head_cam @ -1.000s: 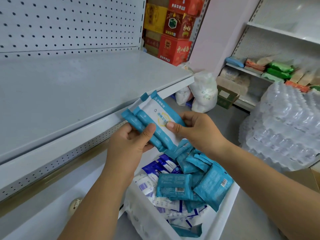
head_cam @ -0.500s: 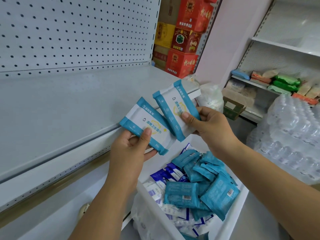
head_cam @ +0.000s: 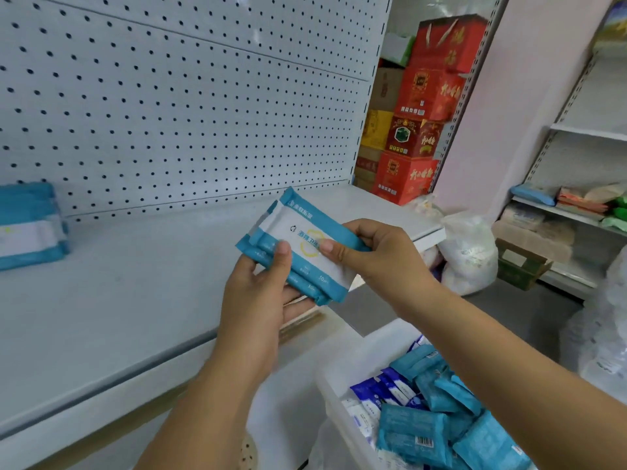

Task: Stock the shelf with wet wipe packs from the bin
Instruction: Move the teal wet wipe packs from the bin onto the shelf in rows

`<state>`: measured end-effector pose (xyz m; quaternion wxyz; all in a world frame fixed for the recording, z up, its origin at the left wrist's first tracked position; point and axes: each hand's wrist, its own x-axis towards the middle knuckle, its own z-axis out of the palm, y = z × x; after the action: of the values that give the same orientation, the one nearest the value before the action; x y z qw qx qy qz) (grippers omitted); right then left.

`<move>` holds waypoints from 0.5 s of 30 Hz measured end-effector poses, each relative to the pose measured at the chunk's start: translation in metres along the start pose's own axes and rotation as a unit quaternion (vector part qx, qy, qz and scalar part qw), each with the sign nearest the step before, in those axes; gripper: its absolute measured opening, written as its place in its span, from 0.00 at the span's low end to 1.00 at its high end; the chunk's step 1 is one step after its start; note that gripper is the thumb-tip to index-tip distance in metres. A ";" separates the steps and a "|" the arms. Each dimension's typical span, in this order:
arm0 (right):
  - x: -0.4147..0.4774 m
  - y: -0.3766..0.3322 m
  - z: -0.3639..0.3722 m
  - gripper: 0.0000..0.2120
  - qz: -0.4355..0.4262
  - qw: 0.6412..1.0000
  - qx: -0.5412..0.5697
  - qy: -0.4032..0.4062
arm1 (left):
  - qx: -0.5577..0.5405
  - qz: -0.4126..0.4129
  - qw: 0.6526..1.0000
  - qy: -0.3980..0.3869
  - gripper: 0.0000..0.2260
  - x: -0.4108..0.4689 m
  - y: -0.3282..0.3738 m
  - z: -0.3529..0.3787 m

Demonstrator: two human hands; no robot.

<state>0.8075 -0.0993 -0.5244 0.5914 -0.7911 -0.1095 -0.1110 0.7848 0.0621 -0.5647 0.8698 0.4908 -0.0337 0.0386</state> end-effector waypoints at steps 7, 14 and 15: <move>0.020 -0.025 0.094 0.12 -0.037 0.998 0.051 -0.009 | 0.031 0.065 0.994 0.079 0.11 0.004 0.072 -0.066; 0.025 -0.049 0.197 0.22 0.084 0.980 0.151 -0.104 | 0.018 0.143 0.979 0.146 0.14 0.004 0.139 -0.131; 0.023 -0.053 0.210 0.19 0.087 0.974 0.166 -0.125 | 0.012 0.153 0.976 0.155 0.15 0.003 0.144 -0.141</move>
<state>0.8234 0.1181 -0.5267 0.7033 -0.6963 -0.1303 0.0596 0.7761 0.2568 -0.5144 0.8422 0.4784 0.0272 0.2470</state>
